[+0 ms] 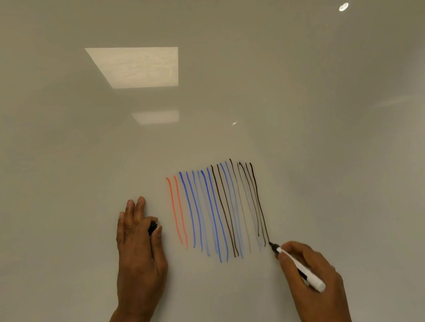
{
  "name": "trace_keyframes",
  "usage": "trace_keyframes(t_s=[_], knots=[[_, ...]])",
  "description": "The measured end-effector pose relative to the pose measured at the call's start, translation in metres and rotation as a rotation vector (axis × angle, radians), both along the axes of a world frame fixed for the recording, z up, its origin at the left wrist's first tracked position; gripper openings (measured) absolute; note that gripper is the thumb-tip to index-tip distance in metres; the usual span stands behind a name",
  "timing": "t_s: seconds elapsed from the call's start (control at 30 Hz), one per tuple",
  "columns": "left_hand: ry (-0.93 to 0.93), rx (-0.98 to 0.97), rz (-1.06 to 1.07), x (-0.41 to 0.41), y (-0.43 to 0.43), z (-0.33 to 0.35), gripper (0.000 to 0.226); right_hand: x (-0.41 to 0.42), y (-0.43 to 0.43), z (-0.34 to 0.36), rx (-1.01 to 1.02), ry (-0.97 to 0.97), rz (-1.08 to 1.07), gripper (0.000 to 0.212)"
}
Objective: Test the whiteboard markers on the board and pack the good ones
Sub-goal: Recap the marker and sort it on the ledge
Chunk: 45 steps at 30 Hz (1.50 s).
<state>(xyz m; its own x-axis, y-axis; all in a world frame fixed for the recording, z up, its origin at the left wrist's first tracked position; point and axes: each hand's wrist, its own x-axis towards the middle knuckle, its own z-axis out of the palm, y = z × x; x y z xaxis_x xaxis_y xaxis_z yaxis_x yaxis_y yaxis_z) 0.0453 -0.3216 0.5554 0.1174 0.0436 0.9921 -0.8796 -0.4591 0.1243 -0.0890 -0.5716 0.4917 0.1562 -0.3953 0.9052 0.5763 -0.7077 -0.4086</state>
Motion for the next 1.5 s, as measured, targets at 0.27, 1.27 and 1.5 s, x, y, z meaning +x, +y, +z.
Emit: trace_keyframes(t_s=[0.27, 1.27, 1.5], knots=[[0.016, 0.005, 0.017, 0.001, -0.001, -0.001, 0.025, -0.017, 0.013, 0.054, -0.004, -0.013, 0.131, 0.019], [0.21, -0.313, -0.361, -0.055, 0.004, -0.013, 0.03, -0.068, 0.041, -0.006, 0.188, 0.224, 0.333, 0.009], [0.67, -0.69, -0.9, -0.108, 0.011, -0.038, 0.019, -0.079, 0.101, -0.007, 0.156, 0.382, 0.681, 0.024]])
